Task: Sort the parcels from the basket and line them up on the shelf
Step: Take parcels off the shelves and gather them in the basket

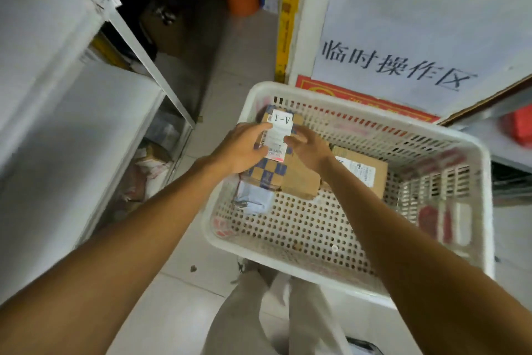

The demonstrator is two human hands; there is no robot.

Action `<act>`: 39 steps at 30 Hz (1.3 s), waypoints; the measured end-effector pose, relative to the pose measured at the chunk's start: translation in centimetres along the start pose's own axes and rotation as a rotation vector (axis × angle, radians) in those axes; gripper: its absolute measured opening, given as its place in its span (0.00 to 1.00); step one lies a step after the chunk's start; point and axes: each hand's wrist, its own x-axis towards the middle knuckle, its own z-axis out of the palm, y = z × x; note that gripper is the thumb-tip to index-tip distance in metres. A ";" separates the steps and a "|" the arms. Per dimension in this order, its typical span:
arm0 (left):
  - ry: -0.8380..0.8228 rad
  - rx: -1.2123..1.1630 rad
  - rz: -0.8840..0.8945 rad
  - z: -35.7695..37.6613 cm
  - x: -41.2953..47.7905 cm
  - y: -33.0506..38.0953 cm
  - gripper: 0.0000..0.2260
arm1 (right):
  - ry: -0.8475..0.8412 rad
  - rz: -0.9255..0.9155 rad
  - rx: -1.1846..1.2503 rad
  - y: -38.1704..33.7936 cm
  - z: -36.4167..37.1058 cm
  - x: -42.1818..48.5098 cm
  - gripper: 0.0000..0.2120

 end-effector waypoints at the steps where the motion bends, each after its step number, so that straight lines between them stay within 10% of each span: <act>1: 0.030 -0.011 -0.016 -1.0 -0.7 0.1 0.23 | -0.011 -0.038 -0.033 -1.3 0.1 -0.3 0.24; 13: 0.312 0.025 -0.436 -16.0 -20.9 -0.2 0.34 | -0.452 -0.495 -0.158 -17.7 5.9 -8.7 0.36; 22: 0.858 0.172 -0.575 -24.3 -40.4 3.0 0.23 | -0.645 -0.968 -0.278 -30.9 13.5 -22.7 0.27; 39: 1.283 0.146 -0.981 -26.6 -77.3 3.0 0.16 | -0.999 -1.445 -0.201 -40.0 36.9 -52.2 0.23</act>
